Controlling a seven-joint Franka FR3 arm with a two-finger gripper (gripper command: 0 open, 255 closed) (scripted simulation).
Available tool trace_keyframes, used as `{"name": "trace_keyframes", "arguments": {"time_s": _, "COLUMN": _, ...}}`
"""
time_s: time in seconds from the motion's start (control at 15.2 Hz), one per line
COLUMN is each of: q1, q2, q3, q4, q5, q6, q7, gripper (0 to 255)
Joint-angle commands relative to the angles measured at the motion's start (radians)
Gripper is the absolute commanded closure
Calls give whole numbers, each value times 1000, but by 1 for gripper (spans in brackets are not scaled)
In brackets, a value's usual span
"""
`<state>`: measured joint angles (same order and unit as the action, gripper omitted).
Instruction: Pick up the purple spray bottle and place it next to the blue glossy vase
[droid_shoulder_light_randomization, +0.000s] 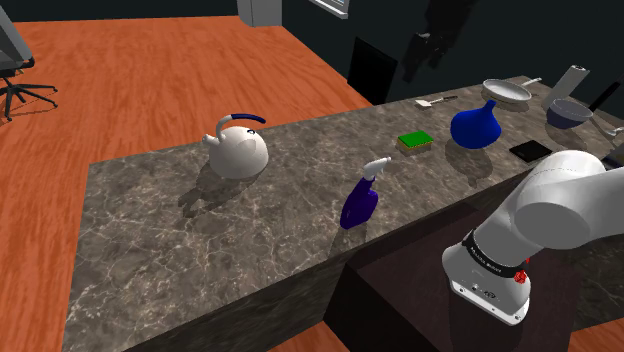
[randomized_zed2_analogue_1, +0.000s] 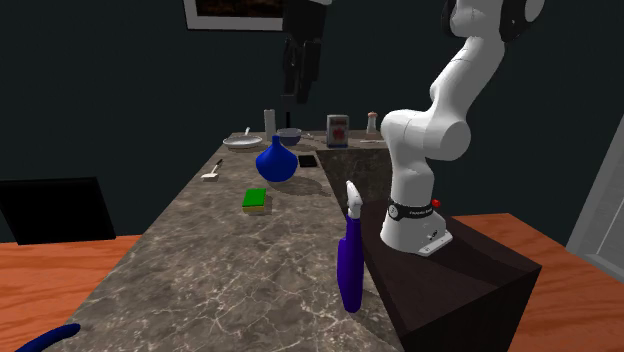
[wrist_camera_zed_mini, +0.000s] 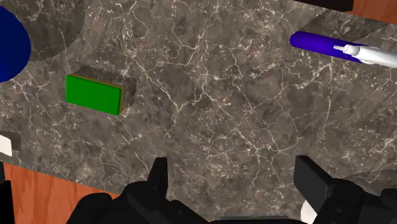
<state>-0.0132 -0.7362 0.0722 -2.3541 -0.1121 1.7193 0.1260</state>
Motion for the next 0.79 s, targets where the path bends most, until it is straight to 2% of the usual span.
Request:
{"name": "trace_keyframes", "arguments": {"time_s": 0.0, "q1": 0, "q2": 0, "q3": 0, "q4": 0, "q5": 0, "q6": 0, "q7": 0, "gripper": 0}}
{"name": "trace_keyframes", "arguments": {"time_s": 0.73, "q1": 216, "q2": 67, "q3": 128, "q4": -125, "q5": 23, "q6": 174, "q7": -197, "gripper": 0}}
